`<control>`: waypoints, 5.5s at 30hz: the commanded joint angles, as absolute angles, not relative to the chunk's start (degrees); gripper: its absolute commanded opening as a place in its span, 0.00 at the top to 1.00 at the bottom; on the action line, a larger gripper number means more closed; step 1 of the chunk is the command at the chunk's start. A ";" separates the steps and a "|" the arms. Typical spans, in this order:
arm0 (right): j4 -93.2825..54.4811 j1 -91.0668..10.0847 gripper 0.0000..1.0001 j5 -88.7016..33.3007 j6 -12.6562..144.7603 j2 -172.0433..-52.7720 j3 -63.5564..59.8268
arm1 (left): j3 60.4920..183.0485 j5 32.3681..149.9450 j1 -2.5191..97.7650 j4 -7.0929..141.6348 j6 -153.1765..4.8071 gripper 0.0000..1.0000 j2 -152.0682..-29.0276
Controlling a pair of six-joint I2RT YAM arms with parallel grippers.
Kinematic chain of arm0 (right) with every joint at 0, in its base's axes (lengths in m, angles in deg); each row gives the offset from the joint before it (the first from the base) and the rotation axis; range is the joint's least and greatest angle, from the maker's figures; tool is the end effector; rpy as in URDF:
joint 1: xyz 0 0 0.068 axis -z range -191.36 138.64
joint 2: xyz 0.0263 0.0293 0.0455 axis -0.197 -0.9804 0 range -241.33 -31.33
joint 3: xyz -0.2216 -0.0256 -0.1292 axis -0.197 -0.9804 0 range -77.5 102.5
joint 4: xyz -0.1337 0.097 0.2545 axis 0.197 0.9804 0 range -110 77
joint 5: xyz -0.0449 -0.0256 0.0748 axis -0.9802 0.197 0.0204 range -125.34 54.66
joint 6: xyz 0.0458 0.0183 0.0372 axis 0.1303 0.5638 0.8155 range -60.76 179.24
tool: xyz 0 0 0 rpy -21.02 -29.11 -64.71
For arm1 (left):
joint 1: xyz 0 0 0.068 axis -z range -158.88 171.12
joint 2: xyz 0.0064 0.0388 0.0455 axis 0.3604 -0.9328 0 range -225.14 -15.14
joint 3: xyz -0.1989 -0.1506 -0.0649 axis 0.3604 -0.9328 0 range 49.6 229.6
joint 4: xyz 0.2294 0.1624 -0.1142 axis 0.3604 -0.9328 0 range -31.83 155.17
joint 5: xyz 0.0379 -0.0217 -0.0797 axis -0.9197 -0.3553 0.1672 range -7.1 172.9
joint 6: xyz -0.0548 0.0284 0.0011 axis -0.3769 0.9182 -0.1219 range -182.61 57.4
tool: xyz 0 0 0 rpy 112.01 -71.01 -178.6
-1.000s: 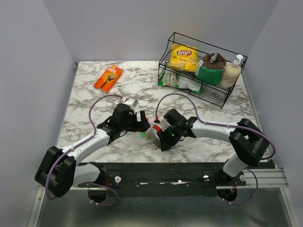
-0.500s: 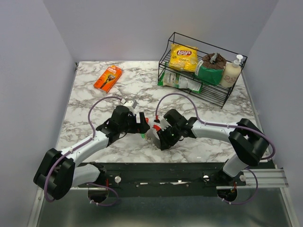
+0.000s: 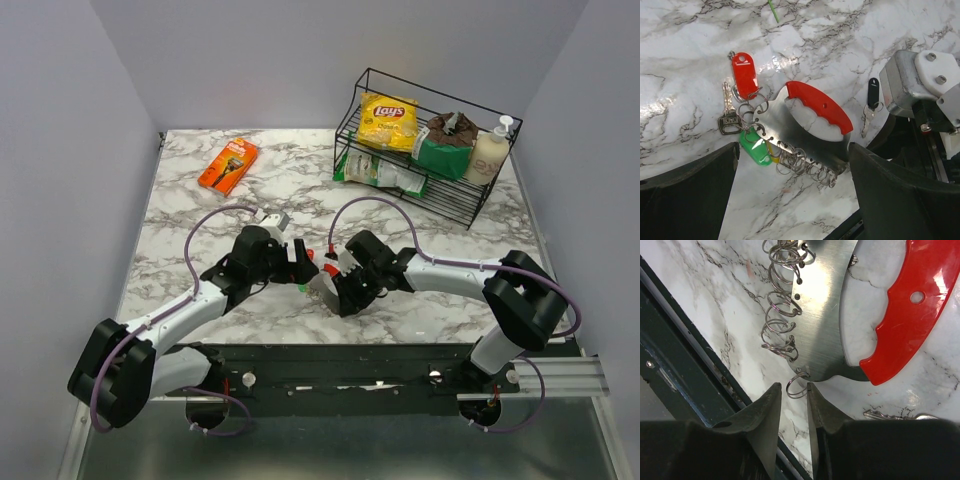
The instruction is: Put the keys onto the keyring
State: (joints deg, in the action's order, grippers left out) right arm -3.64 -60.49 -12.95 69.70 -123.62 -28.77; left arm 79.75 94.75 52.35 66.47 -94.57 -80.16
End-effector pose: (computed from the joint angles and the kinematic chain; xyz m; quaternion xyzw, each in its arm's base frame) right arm 0.2088 0.2684 0.1045 -0.3612 0.8773 0.2892 0.1277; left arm 0.2399 -0.1566 0.1564 0.0432 0.8767 -0.3239 0.3529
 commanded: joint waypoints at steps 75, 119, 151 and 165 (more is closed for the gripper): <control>-2.15 -56.10 0.99 -4.76 71.63 -122.29 -21.87 | 65.69 95.65 62.86 81.25 -90.90 0.32 -68.40; -16.74 -43.80 1.00 17.21 98.78 -125.81 -18.35 | 58.12 70.51 82.73 107.78 -34.84 0.37 -64.44; -21.14 -41.86 1.00 17.74 104.68 -122.91 -21.25 | 62.70 67.08 84.41 133.98 -27.54 0.52 -89.32; -24.56 -41.60 1.00 17.92 107.49 -120.80 -23.53 | 63.66 62.24 84.49 137.24 -30.35 0.66 -95.12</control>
